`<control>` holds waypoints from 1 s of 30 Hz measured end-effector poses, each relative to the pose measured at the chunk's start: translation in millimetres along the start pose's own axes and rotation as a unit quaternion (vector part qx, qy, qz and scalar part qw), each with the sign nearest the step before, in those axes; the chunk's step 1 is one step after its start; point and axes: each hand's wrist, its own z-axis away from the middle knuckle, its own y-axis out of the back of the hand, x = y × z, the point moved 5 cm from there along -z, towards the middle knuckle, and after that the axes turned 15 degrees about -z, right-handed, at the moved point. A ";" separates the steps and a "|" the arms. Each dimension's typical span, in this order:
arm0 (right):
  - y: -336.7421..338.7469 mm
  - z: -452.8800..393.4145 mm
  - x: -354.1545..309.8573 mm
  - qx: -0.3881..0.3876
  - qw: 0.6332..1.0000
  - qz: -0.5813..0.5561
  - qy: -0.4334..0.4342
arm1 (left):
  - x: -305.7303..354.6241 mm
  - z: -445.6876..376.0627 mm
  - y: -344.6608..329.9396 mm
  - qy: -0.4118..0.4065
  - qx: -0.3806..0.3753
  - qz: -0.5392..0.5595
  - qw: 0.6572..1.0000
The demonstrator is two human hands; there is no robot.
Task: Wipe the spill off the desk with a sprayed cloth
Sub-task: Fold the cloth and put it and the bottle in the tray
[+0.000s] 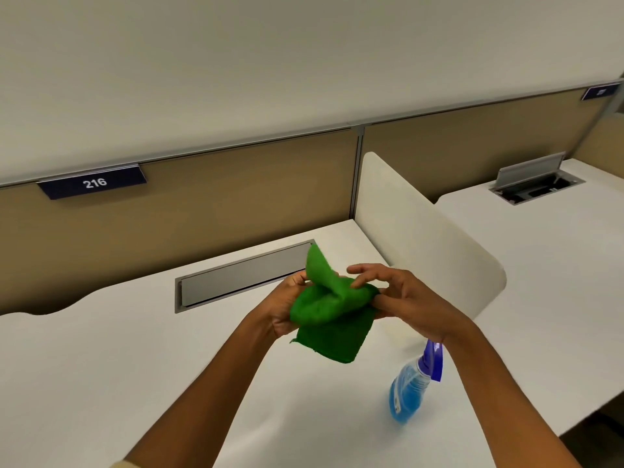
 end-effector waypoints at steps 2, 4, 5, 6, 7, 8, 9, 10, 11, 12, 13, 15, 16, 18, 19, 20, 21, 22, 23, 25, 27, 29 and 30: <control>5.0 2.4 1.0 -0.007 1.000 -0.005 -0.006 | 1.2 -8.7 1.6 -0.006 0.022 -0.010 1.000; 11.2 1.9 6.1 -0.001 0.999 -0.025 -0.022 | 2.1 -15.7 -0.1 -0.012 0.016 -0.018 1.000; 15.2 0.8 9.7 0.007 0.999 -0.032 -0.033 | 3.0 -17.3 -1.2 -0.016 0.018 -0.025 0.999; 19.4 -0.5 12.7 0.016 0.998 -0.040 -0.043 | 5.0 -18.6 -1.9 -0.024 0.026 -0.039 0.999; 22.9 -2.6 15.1 0.021 0.997 -0.048 -0.052 | 7.1 -19.6 -2.6 -0.031 0.035 -0.055 0.997; 25.4 -4.6 16.6 0.024 0.996 -0.058 -0.061 | 9.5 -20.8 -4.9 -0.039 0.036 -0.070 0.996; 27.8 -6.6 17.5 0.032 0.995 -0.068 -0.067 | 12.6 -21.7 -8.1 -0.047 0.033 -0.085 0.995; 29.7 -8.3 17.1 0.046 0.994 -0.076 -0.071 | 14.3 -24.3 -8.6 -0.056 0.030 -0.100 0.993; 33.4 -10.4 16.3 0.065 0.992 -0.077 -0.073 | 16.5 -27.0 -10.4 -0.066 0.028 -0.114 0.991; 37.4 -12.3 15.8 0.084 0.991 -0.066 -0.076 | 18.0 -30.1 -11.8 -0.072 0.026 -0.128 0.989; 40.9 -14.2 15.5 0.094 0.990 -0.049 -0.087 | 19.4 -33.4 -13.5 -0.076 0.027 -0.142 0.987; 45.6 -17.3 17.8 0.079 0.988 -0.027 -0.131 | 22.6 -39.9 -18.2 -0.084 0.029 -0.163 0.983; 47.8 -18.0 19.8 0.063 0.985 -0.027 -0.159 | 23.9 -43.5 -21.5 -0.088 0.027 -0.171 0.981; 54.2 -19.1 25.0 0.041 0.977 -0.038 -0.207 | 25.7 -51.5 -26.8 -0.092 0.025 -0.177 0.980; 58.9 -19.5 27.3 0.038 0.973 -0.045 -0.222 | 25.4 -56.2 -28.9 -0.090 0.023 -0.174 0.980; 63.8 -19.8 29.0 0.040 0.971 -0.051 -0.231 | 24.5 -60.7 -30.5 -0.085 0.022 -0.170 0.982; 70.0 -20.8 30.5 0.043 0.970 -0.057 -0.235 | 23.4 -65.5 -32.6 -0.078 0.023 -0.164 0.983; 76.2 -21.9 31.8 0.049 0.969 -0.060 -0.235 | 22.0 -70.4 -34.1 -0.069 0.024 -0.159 0.985; 83.5 -23.6 33.1 0.060 0.969 -0.063 -0.233 | 20.3 -75.9 -36.0 -0.059 0.025 -0.154 0.986; 98.5 -27.6 36.7 0.090 0.967 -0.073 -0.227 | 16.1 -88.1 -38.5 -0.040 0.027 -0.146 0.988; 117.7 -33.2 43.4 0.133 0.961 -0.098 -0.221 | 9.5 -103.6 -37.1 -0.018 0.036 -0.144 0.989; 139.4 -39.0 52.6 0.183 0.952 -0.123 -0.213 | -0.5 -119.8 -32.8 0.016 0.044 -0.168 0.985; 149.2 -41.1 57.1 0.208 0.947 -0.129 -0.210 | -6.8 -126.2 -30.5 0.033 0.044 -0.192 0.980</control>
